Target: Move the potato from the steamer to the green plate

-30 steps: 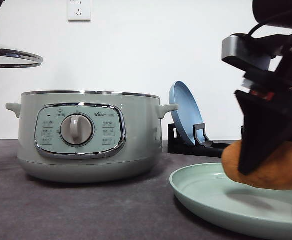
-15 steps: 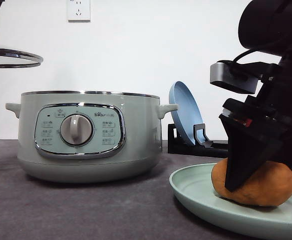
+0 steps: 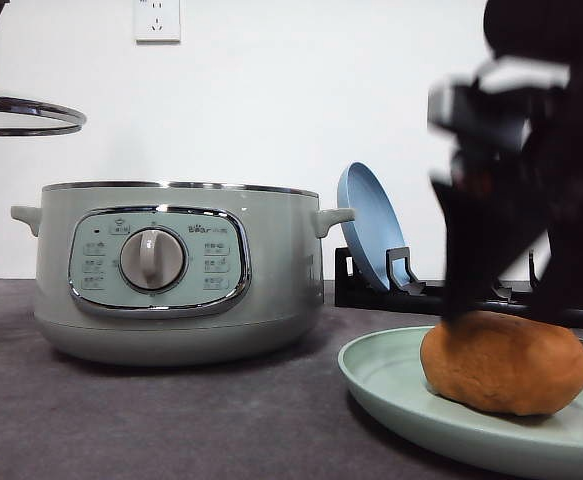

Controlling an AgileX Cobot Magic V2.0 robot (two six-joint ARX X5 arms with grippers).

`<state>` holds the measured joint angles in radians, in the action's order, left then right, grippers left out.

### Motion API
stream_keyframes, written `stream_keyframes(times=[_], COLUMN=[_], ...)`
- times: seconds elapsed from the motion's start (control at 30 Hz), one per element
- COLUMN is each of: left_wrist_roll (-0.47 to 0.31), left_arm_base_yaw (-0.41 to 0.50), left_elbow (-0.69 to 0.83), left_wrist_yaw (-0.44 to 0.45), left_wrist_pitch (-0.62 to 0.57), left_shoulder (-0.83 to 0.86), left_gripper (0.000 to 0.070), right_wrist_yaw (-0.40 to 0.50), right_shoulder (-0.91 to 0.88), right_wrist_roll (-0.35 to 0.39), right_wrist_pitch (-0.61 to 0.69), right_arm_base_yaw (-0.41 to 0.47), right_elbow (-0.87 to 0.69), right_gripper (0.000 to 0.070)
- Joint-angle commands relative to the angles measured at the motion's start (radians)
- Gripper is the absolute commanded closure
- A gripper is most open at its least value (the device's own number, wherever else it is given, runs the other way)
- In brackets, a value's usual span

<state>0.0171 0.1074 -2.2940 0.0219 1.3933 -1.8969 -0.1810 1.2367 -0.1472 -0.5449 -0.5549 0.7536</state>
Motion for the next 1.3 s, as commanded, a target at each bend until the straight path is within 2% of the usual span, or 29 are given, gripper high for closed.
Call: stream_keyframes(times=[0.0, 0.07, 0.3, 0.53, 0.9, 1.27], left_wrist_roll=[0.003, 0.005, 0.021, 0.023, 0.025, 0.030], left_arm_base_yaw=[0.003, 0.003, 0.001, -0.030, -0.147, -0.363], left_elbow=[-0.040, -0.040, -0.040, -0.026, -0.005, -0.003], left_wrist_yaw=[0.002, 0.002, 0.002, 0.003, 0.003, 0.003], left_wrist_pitch=[-0.032, -0.032, -0.030, -0.025, -0.024, -0.017], left_shoulder=[0.021, 0.020, 0.020, 0.021, 0.020, 0.019], left_gripper=[0.0697, 0.0697, 0.0697, 0.0697, 0.0697, 0.0697], right_wrist_yaw=[0.006, 0.013, 0.030, 0.030, 0.032, 0.032], right_shoulder=[-0.037, -0.089, -0.286, -0.454, -0.579, -0.578], right_wrist_roll=[0.002, 0.007, 0.013, 0.007, -0.023, -0.022], right_wrist_pitch=[-0.043, -0.111, -0.286, -0.348, -0.416, -0.421], right_arm_base_yaw=[-0.004, -0.004, -0.004, -0.004, -0.004, -0.004], right_elbow=[0.058, 0.116, 0.333, 0.493, 0.508, 0.508], right_gripper=[0.0105, 0.0080, 0.0077, 0.0078, 0.0078, 0.0078])
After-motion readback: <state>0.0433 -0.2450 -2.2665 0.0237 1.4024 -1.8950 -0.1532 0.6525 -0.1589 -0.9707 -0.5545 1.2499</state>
